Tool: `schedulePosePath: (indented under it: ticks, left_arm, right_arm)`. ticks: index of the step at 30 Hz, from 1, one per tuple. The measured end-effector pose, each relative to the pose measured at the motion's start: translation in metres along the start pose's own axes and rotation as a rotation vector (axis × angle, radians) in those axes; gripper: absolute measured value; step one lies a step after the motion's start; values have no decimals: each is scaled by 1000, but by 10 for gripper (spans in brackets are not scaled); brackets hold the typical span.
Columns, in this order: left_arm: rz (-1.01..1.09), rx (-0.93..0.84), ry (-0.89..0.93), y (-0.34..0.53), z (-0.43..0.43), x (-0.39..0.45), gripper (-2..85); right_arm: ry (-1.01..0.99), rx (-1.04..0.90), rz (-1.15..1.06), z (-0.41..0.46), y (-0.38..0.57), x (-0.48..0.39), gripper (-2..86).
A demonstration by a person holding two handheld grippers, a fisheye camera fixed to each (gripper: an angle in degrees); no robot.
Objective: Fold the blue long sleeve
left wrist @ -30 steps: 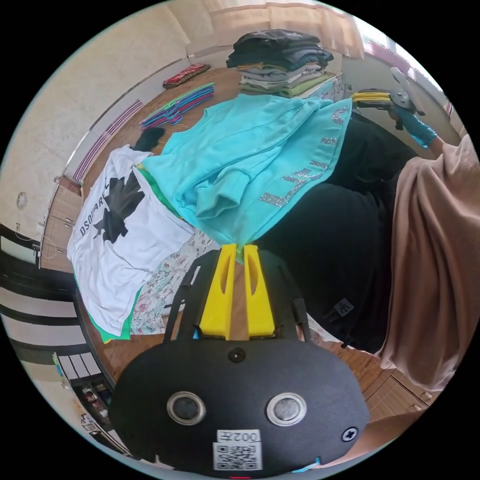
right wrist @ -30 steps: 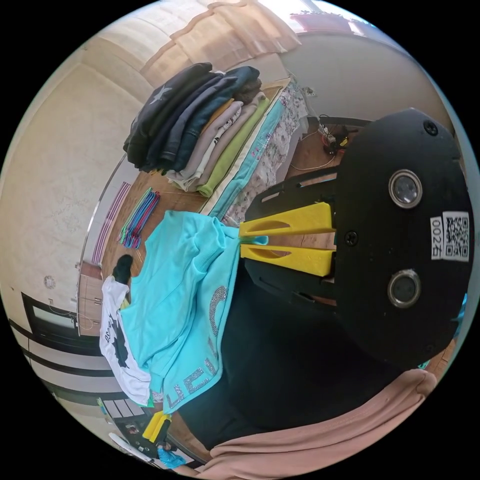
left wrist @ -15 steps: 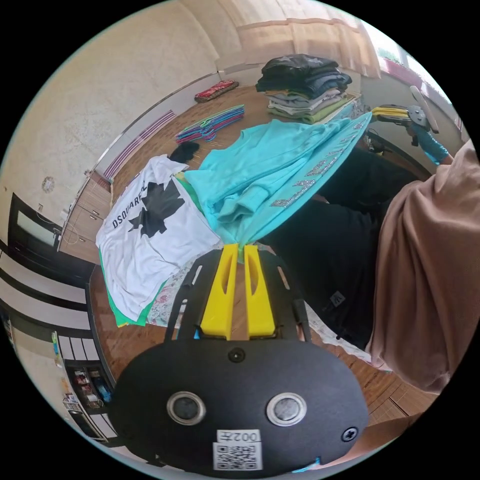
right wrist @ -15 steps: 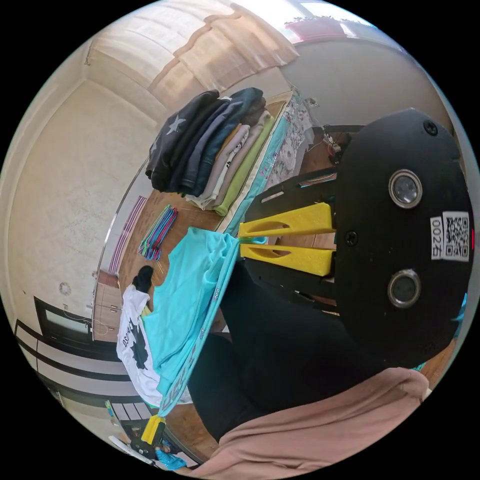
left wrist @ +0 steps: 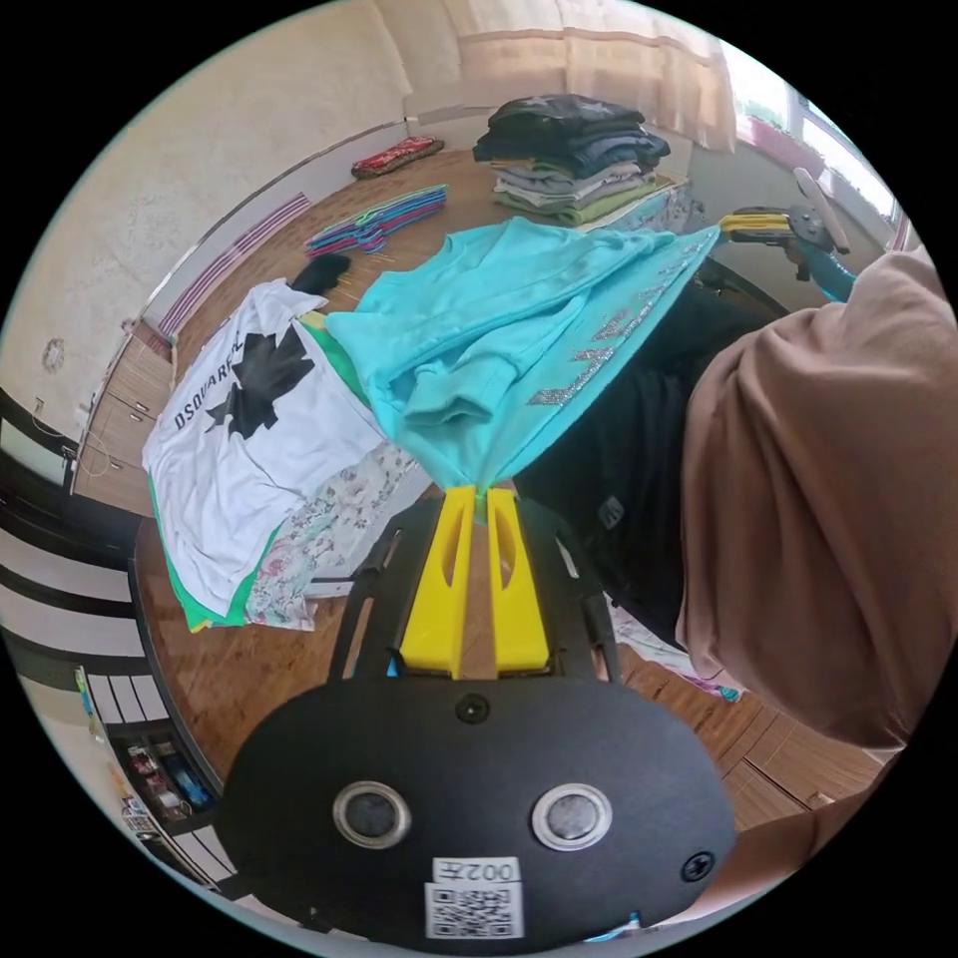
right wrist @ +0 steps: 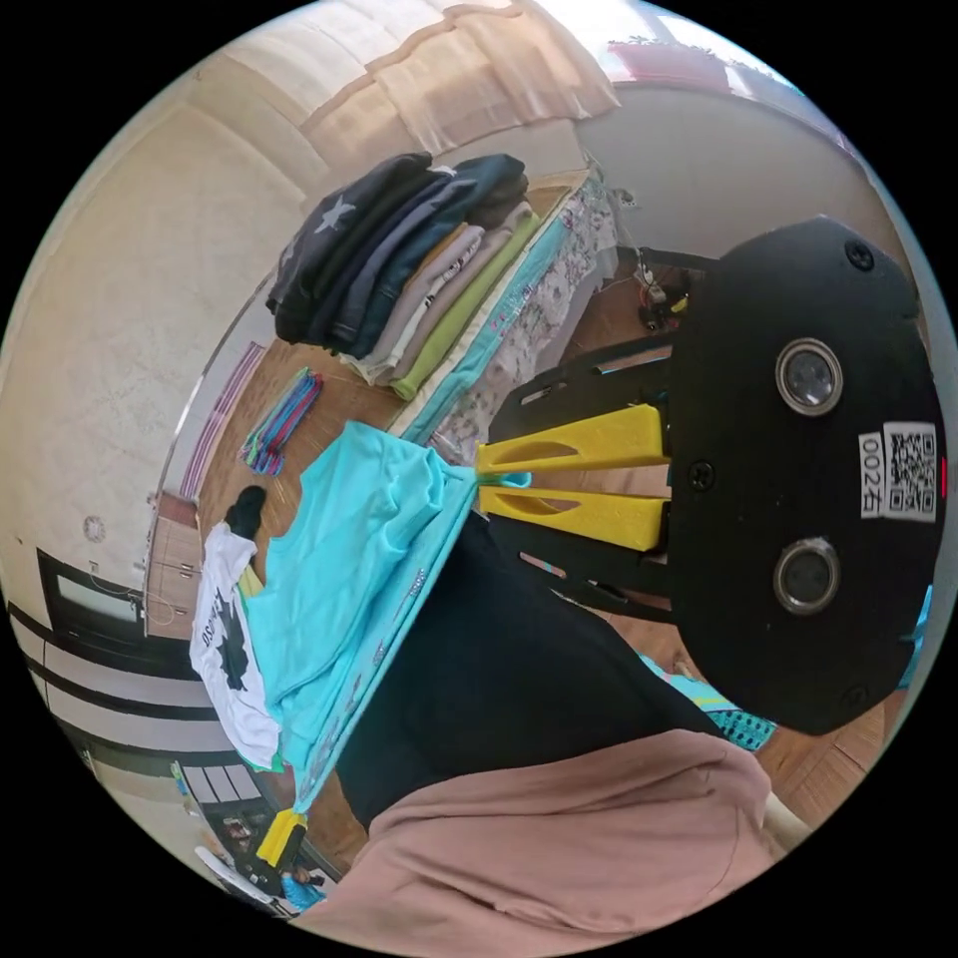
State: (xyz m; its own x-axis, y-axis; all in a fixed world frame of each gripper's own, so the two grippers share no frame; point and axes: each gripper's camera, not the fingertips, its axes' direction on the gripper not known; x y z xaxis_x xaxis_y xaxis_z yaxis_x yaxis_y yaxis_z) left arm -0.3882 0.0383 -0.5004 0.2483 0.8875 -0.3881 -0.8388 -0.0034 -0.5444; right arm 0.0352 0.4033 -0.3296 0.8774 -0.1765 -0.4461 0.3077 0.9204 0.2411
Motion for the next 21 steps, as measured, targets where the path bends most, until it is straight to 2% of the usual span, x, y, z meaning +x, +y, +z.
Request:
schedulePosePath:
  ticks: [7,11,17,21]
  left_arm:
    - [-72,-28,52,18,32,-1,-15]
    - [-126,-4,69,28,34,-7,-8]
    - [-141,60,89,28,15,-12,17]
    - [-92,123,139,13,14,-4,28]
  right_arm:
    - [-143,-96,6,43,17,-16,-1]
    - [-133,-137,-18,51,16,-20,7]
    - [-189,13,-49,22,-15,-31,55]
    - [-350,112,-156,22,-56,-76,70]
